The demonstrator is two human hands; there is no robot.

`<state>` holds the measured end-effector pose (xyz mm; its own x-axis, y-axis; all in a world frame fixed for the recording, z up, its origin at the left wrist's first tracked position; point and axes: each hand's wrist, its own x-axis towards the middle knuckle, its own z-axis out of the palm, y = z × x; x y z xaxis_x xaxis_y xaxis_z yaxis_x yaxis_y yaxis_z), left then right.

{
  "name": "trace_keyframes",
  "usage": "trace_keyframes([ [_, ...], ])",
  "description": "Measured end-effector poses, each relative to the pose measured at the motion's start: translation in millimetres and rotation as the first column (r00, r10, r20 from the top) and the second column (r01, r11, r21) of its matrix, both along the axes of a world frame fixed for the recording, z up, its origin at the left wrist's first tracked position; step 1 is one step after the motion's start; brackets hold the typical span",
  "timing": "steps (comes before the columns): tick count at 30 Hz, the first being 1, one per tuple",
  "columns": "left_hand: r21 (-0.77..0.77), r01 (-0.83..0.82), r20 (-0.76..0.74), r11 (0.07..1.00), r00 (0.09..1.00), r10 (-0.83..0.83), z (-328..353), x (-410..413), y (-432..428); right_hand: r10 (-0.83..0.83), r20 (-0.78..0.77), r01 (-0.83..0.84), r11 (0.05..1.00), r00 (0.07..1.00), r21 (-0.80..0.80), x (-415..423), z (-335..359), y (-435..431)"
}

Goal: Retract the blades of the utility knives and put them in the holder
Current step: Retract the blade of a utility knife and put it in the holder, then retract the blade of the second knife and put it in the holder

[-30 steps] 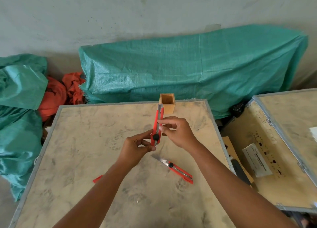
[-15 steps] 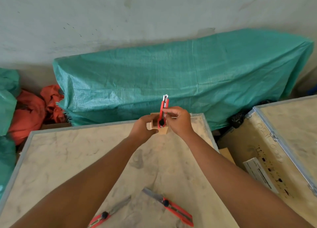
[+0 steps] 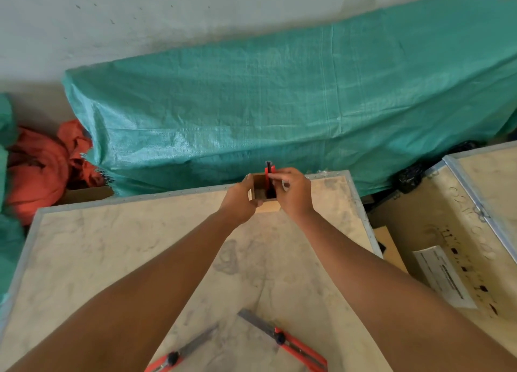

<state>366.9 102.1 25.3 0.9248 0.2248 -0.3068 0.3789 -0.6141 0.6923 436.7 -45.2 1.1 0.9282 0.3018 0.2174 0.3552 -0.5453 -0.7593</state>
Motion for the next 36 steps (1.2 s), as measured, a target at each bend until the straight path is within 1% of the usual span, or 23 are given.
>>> trace_keyframes([
  [5,-0.100,-0.064,0.015,0.993,0.998,0.066,1.8,-7.9,-3.3,-0.029,-0.035,0.031,0.998,0.999,0.056,-10.3,6.9,-2.7],
  [10,-0.048,-0.089,0.007,0.995,0.996,0.090,16.0,-36.1,-4.7,-0.050,-0.095,0.060,0.993,0.994,0.098,-38.0,24.6,-13.8],
  [13,-0.072,-0.122,-0.001,0.990,0.992,0.122,22.9,-69.7,1.1,-0.025,-0.123,0.039,0.992,0.992,0.117,-70.6,39.4,-18.7],
  [15,-0.086,-0.123,-0.017,0.989,0.992,0.122,26.7,-100.5,6.5,0.008,-0.171,0.008,0.995,0.985,0.095,-98.5,44.3,-19.5],
  [18,-0.101,-0.207,-0.028,0.973,0.978,0.205,31.4,-157.4,16.6,0.051,-0.249,-0.034,0.997,0.967,0.071,-147.0,44.3,-14.1],
  [20,-0.093,-0.278,-0.021,0.956,0.961,0.277,32.6,-201.2,23.1,0.078,-0.325,-0.063,0.996,0.942,0.057,-182.9,43.5,-5.6],
  [22,-0.113,-0.330,-0.038,0.937,0.944,0.328,29.1,-245.8,30.0,0.132,-0.414,-0.131,0.991,0.901,0.030,-220.5,38.5,5.1],
  [25,-0.134,-0.397,-0.082,0.908,0.918,0.389,16.1,-309.1,40.5,0.195,-0.563,-0.227,0.974,0.803,0.014,-276.1,21.6,21.8],
  [28,-0.111,-0.452,-0.117,0.885,0.891,0.440,-4.1,-363.0,45.5,0.190,-0.700,-0.303,0.952,0.688,-0.039,-324.8,-0.7,34.8],
  [30,-0.094,-0.472,-0.154,0.877,0.877,0.455,-18.9,-389.3,46.6,0.160,-0.758,-0.337,0.938,0.632,-0.083,-350.4,-16.3,42.2],
  [33,0.011,-0.420,-0.178,0.907,0.892,0.415,-38.7,-412.7,50.1,0.127,-0.774,-0.346,0.930,0.620,-0.125,-378.7,-31.7,54.3],
  [35,0.094,-0.365,-0.180,0.926,0.909,0.377,-48.1,-421.7,54.4,0.098,-0.768,-0.316,0.938,0.633,-0.141,-391.0,-36.0,63.7],
  [36,0.110,-0.341,-0.174,0.933,0.918,0.356,-51.3,-424.5,56.6,0.073,-0.766,-0.289,0.945,0.639,-0.151,-395.3,-38.9,68.1],
])
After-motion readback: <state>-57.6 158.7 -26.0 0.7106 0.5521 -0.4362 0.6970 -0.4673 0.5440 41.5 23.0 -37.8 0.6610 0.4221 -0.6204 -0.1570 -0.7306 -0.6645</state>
